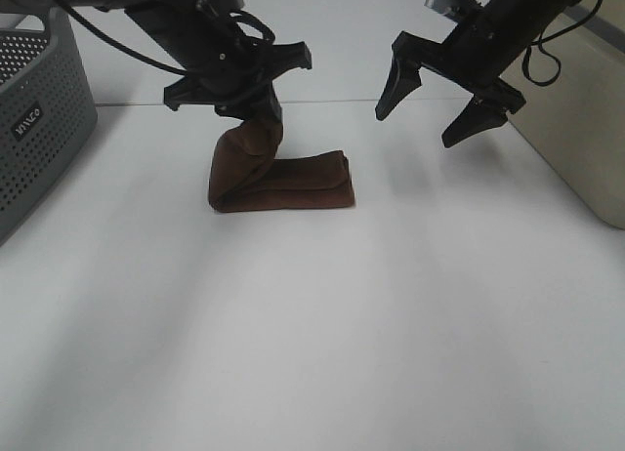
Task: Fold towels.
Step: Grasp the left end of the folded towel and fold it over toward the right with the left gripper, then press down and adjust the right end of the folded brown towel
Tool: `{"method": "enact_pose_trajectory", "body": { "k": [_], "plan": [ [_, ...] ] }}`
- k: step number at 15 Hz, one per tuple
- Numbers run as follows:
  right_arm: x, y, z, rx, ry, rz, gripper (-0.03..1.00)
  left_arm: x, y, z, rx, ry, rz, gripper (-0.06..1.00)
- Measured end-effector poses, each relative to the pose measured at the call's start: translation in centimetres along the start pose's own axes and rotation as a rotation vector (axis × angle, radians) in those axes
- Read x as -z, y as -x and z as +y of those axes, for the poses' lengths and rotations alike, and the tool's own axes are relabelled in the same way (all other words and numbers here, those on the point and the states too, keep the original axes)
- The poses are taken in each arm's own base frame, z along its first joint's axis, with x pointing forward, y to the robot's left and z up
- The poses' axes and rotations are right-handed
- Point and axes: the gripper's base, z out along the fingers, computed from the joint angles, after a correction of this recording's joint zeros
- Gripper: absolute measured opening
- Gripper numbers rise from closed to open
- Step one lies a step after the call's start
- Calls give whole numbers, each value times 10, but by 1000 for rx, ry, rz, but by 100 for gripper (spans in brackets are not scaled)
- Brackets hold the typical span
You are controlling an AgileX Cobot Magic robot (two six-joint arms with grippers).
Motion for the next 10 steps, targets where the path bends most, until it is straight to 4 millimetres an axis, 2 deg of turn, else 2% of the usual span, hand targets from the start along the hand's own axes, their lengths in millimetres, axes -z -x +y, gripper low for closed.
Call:
{"method": "enact_pose_trajectory", "body": {
  "k": [2,3,5,7,9,10],
  "plan": [
    [0,0,0,0,0,4,92,-7,-5,-15,23,-53,-24,47],
    [0,0,0,0,1,4,92,-8,-5,-23,48,-88,-44,55],
    [0,0,1,-2,6,3,92,-7,-5,-30,99,-136,-65,58],
    [0,0,5,-17,54,-1,92,4,4,-28,102,-142,-102,59],
    [-1,0,16,8,141,-8,92,28,26,-10,91,-116,-181,59],
    [-3,-1,28,43,199,-9,92,39,37,3,81,-86,-214,59]
  ]
}}
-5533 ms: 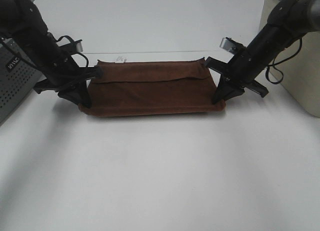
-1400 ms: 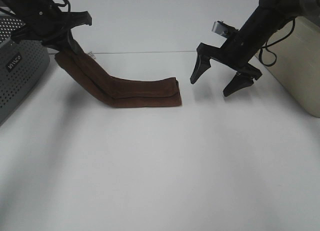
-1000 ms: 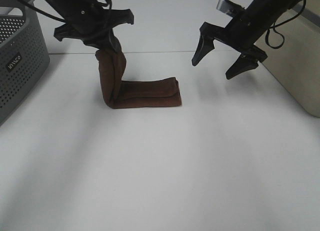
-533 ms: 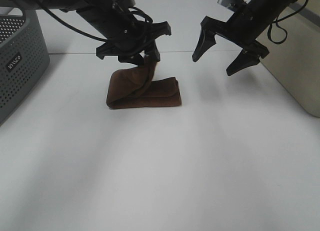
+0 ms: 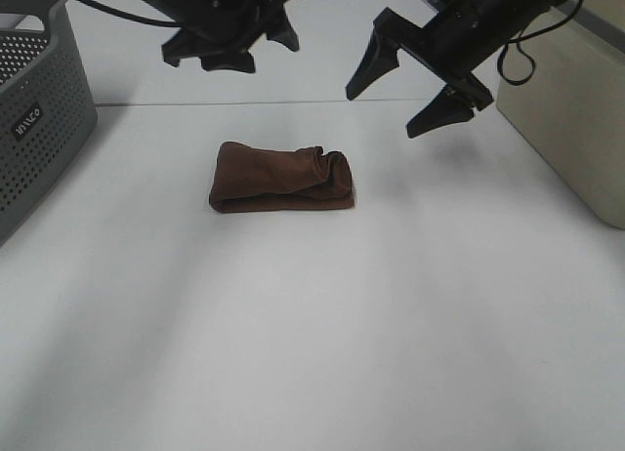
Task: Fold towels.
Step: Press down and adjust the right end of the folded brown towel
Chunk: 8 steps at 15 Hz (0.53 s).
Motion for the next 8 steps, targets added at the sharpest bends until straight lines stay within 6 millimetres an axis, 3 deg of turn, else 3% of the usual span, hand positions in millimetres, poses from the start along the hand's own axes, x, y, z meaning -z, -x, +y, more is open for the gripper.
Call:
{"method": "enact_pose_trajectory", "body": {
  "k": [4,6,8],
  "plan": [
    [-38,-7,59,122,213,-1,92,22,27,40,18,93,4,59],
    [-64,-8,68,100,312,6,92,26,29,54,38,126,48,59],
    [-88,-5,56,52,383,14,92,28,28,59,29,151,74,59]
  ]
}}
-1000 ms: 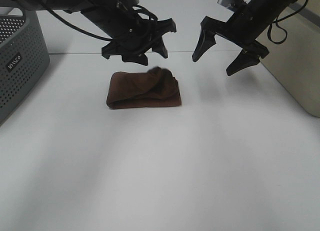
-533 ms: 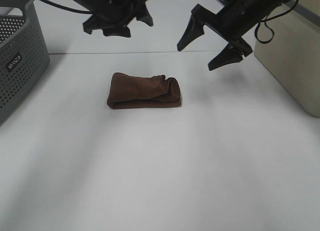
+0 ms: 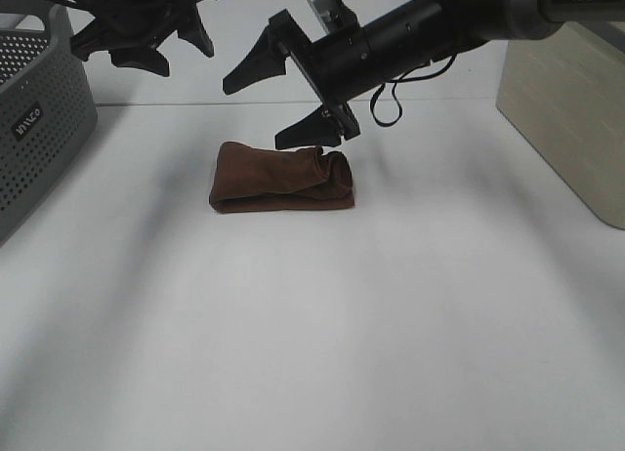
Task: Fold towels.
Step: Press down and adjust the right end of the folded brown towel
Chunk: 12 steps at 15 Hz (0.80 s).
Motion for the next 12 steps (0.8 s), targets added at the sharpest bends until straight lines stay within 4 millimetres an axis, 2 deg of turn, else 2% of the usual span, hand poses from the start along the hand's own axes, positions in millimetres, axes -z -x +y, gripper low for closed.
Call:
{"method": "enact_pose_trajectory", "body": {
  "k": [4,7,9,12],
  "plan": [
    [-21,-1,-42,-38,-81,5,92,0,-2,2,-13,17,20,59],
    [-21,-1,-50,-40,-148,-4,92,0,-2,2,-24,26,18,59],
    [-15,2,-51,-47,-157,-21,92,0,-1,3,-35,35,16,59],
    [11,8,-64,-82,-214,-49,92,0,-2,4,-45,47,27,59]
  ]
}}
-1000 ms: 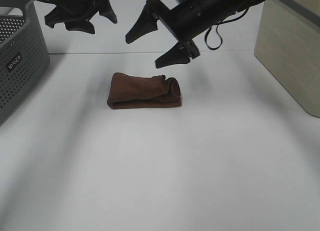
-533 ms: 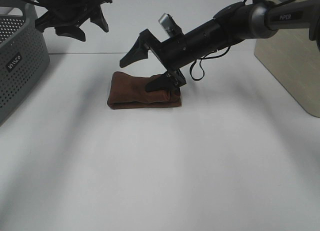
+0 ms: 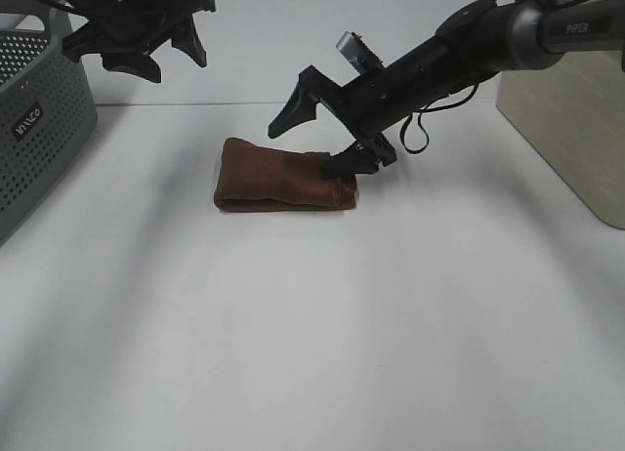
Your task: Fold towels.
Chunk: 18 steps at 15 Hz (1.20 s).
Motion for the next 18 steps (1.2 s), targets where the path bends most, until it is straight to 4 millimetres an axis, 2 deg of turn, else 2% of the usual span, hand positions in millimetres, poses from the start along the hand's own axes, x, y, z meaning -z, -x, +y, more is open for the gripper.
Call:
{"method": "enact_pose_trajectory", "body": {
  "k": [3,5,7,13,15,16,18],
  "plan": [
    [14,0,-15,-20,-60,32,92,3,-3,1,-51,23,34,59],
    [35,-2,-2,53,-120,50,92,11,-4,1,-89,38,58,59],
    [64,-3,23,96,-165,32,92,28,-4,0,-130,67,80,59],
    [149,-31,79,117,-394,31,92,100,-12,3,-237,229,209,59],
    [178,-41,97,140,-459,-37,92,129,-13,-2,-281,242,168,59],
    [194,-51,108,149,-478,-71,92,145,-17,-3,-299,249,145,59],
    [225,-86,127,180,-521,-117,92,186,-36,0,-320,253,110,59]
  ]
}}
